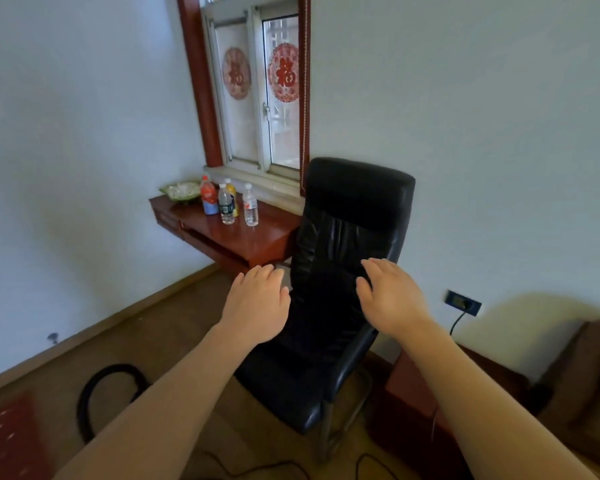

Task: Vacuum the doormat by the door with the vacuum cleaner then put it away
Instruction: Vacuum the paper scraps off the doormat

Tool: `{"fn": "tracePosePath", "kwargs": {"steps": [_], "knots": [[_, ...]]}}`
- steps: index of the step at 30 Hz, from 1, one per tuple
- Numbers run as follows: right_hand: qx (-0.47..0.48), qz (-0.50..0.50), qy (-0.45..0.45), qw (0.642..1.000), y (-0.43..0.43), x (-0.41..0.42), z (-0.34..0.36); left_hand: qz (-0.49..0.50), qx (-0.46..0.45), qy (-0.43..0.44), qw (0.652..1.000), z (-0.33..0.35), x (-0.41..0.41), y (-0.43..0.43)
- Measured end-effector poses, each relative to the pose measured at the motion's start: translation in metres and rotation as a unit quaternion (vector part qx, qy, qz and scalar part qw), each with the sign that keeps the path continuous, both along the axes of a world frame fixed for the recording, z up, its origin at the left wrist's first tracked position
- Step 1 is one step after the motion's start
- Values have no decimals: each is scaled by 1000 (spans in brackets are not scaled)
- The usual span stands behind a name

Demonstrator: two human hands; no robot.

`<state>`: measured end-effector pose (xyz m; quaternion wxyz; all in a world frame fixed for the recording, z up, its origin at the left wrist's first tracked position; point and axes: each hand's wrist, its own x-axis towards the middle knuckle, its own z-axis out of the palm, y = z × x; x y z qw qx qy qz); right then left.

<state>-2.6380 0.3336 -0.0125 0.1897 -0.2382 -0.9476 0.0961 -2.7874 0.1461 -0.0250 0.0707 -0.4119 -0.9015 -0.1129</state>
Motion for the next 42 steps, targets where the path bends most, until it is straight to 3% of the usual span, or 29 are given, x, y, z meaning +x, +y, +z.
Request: {"fn": "tracePosePath", "kwargs": {"steps": [17,29,42], "knots": [[12,204,-15,979,-92,-152,-8,229,6,-24,973,-7,-62,-151],[10,368,-5,930,-130,-250,-3,399,-10,-13,917,2,-75,-208],[-26,417,-21,908,-243,-306,-13,477,22,-13,879,-9,-97,-316]]}}
